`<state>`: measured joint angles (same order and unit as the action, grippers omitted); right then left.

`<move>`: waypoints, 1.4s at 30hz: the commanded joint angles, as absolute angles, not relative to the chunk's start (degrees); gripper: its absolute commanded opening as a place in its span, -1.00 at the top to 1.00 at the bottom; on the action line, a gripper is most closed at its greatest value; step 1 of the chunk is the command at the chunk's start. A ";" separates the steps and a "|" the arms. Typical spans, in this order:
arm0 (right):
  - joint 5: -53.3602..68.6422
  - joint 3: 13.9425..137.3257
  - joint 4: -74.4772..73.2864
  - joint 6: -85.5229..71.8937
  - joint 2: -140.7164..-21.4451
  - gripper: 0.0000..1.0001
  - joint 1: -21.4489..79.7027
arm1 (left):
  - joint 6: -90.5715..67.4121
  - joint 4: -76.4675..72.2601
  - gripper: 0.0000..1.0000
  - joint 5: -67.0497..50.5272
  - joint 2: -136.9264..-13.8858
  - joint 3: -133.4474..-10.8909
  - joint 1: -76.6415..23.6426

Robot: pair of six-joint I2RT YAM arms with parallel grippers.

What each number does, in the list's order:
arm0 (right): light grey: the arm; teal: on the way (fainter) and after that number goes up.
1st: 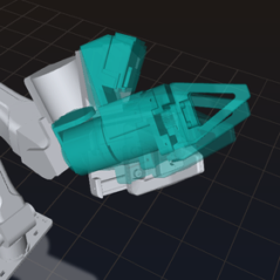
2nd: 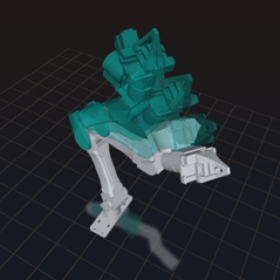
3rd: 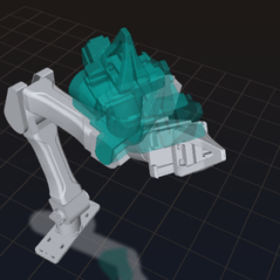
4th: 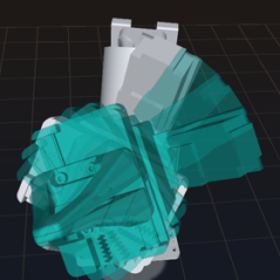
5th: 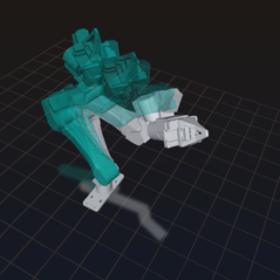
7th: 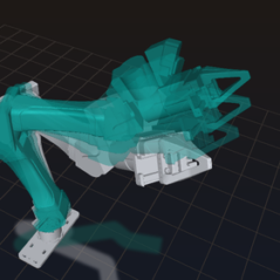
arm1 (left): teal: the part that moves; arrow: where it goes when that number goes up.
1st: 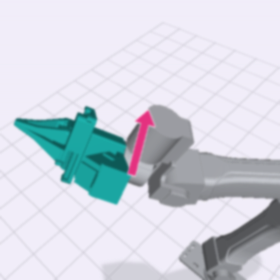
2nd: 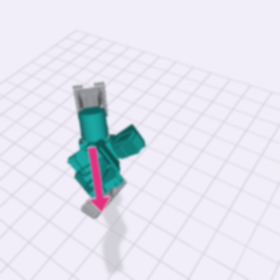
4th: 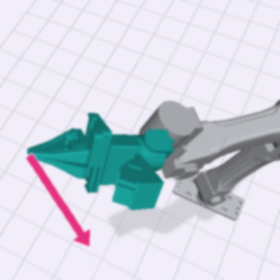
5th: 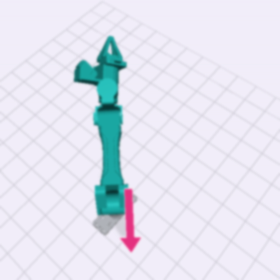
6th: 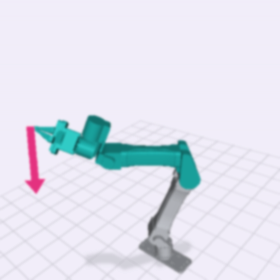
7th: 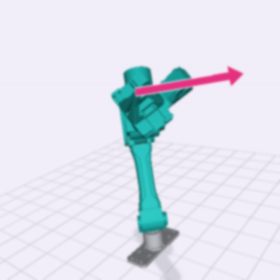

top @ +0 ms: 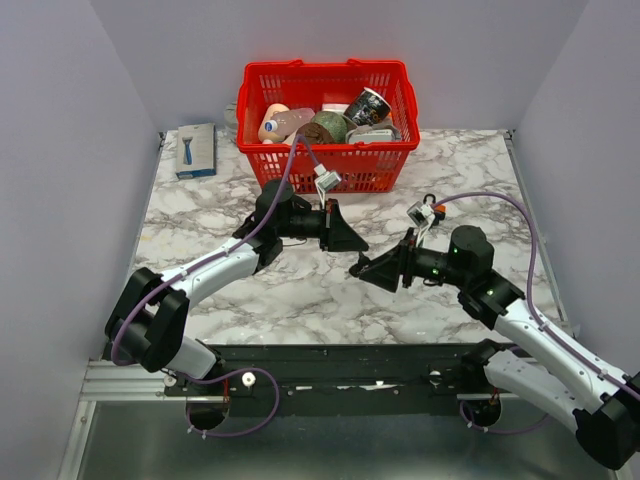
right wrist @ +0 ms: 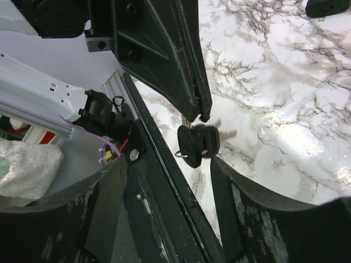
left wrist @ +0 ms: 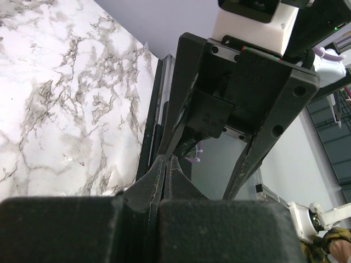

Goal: Unlock with the key

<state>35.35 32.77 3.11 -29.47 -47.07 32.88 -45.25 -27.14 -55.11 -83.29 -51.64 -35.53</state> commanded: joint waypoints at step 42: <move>24.70 30.50 10.11 -26.90 -48.87 0.99 29.27 | -26.80 -0.09 -0.98 4.29 -74.96 -53.26 -26.74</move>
